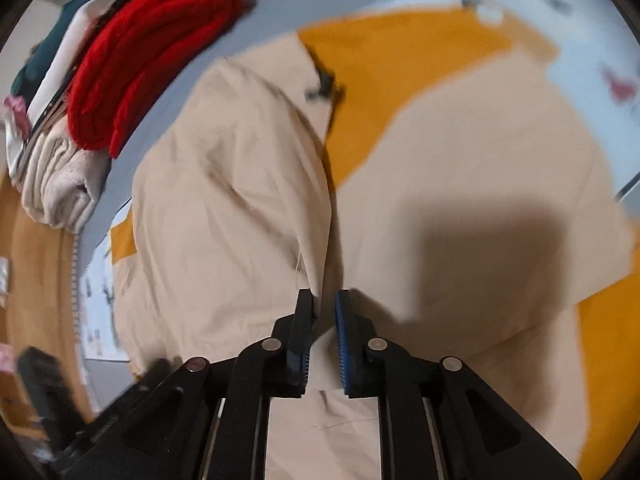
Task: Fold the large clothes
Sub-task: 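Press and smooth the folded jacket front with both grippers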
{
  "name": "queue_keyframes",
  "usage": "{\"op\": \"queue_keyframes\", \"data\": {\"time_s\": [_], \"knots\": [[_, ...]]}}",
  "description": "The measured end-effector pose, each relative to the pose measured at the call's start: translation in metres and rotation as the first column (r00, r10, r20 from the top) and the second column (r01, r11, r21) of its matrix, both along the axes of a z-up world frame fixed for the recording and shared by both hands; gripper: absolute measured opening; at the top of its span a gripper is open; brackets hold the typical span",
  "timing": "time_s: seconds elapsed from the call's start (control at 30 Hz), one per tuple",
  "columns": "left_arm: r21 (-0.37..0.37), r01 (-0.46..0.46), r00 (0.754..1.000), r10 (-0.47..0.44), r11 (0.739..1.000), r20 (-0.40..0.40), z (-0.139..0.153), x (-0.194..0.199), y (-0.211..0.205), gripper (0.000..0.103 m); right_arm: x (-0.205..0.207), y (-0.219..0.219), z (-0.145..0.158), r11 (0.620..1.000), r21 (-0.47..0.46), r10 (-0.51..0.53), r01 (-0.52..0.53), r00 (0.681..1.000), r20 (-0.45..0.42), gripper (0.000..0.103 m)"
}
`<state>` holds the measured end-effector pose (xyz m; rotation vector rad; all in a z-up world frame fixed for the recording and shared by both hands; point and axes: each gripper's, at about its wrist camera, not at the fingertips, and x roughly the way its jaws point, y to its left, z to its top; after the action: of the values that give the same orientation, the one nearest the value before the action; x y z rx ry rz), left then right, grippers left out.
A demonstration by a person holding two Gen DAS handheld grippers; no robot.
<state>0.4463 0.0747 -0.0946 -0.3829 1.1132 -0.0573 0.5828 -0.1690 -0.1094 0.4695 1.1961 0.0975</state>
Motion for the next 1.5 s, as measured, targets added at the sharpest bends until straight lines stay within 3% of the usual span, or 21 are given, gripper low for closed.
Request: {"op": "queue_keyframes", "data": {"time_s": [0.07, 0.17, 0.27, 0.37, 0.47, 0.53, 0.63, 0.7, 0.73, 0.8, 1.07, 1.17, 1.3, 1.5], "knots": [[-0.031, 0.072, 0.997, -0.072, 0.997, 0.011, 0.000, 0.001, -0.014, 0.021, -0.006, 0.005, 0.021, 0.999, -0.051, 0.015, -0.010, 0.995, 0.099, 0.020], [-0.086, 0.157, 0.983, -0.164, 0.984, -0.081, -0.025, 0.005, -0.034, 0.022, -0.006, 0.015, 0.030, 0.997, -0.015, 0.079, -0.077, 0.984, 0.162, 0.023], [-0.059, 0.170, 0.960, -0.179, 0.984, -0.216, -0.058, 0.004, -0.040, 0.022, -0.001, 0.028, 0.006, 0.983, 0.075, 0.162, -0.167, 0.984, 0.068, 0.027], [-0.061, 0.186, 0.957, -0.195, 0.981, -0.216, -0.050, 0.004, -0.040, 0.023, -0.002, 0.033, -0.026, 0.985, 0.054, 0.167, -0.162, 0.982, -0.089, 0.028], [-0.073, 0.169, 0.969, -0.179, 0.983, -0.169, -0.036, 0.004, -0.030, 0.022, -0.003, 0.034, -0.021, 0.989, 0.025, 0.148, -0.146, 0.986, -0.080, 0.028], [-0.083, 0.130, 0.979, -0.141, 0.988, -0.144, -0.030, 0.004, -0.017, 0.023, -0.007, 0.037, -0.004, 0.988, -0.026, 0.149, -0.149, 0.989, -0.010, 0.028], [-0.074, 0.079, 0.983, -0.090, 0.994, -0.161, -0.043, 0.003, -0.002, 0.023, -0.013, 0.050, 0.008, 0.976, -0.038, 0.217, -0.216, 0.975, 0.053, 0.028], [-0.060, 0.046, 0.972, -0.058, 0.997, -0.228, -0.059, 0.004, 0.005, 0.024, -0.008, 0.059, -0.003, 0.967, -0.012, 0.253, -0.253, 0.967, -0.008, 0.031], [-0.081, 0.037, 0.967, -0.056, 0.996, -0.249, -0.064, 0.004, 0.009, 0.026, -0.008, 0.061, -0.017, 0.965, -0.010, 0.262, -0.264, 0.962, -0.082, 0.031], [-0.105, 0.031, 0.967, -0.057, 0.994, -0.247, -0.062, 0.004, 0.014, 0.027, -0.012, 0.058, -0.028, 0.967, -0.021, 0.248, -0.252, 0.962, -0.118, 0.031], [0.008, 0.118, 0.988, -0.117, 0.993, -0.099, -0.024, 0.005, 0.026, 0.027, -0.027, 0.073, 0.029, 0.937, -0.194, 0.304, -0.289, 0.951, 0.053, 0.031], [0.061, 0.121, 0.992, -0.119, 0.991, -0.048, -0.014, 0.003, 0.039, 0.025, -0.038, 0.072, 0.050, 0.912, -0.271, 0.347, -0.308, 0.932, 0.110, 0.031], [0.077, 0.096, 0.995, -0.096, 0.992, 0.005, 0.004, 0.002, 0.049, 0.021, -0.054, 0.070, 0.070, 0.877, -0.365, 0.384, -0.312, 0.912, 0.145, 0.031], [0.144, 0.119, 0.984, -0.137, 0.982, 0.116, 0.046, -0.031, 0.050, 0.016, -0.080, 0.062, 0.104, 0.858, -0.419, 0.407, -0.299, 0.892, 0.197, 0.031]]}}
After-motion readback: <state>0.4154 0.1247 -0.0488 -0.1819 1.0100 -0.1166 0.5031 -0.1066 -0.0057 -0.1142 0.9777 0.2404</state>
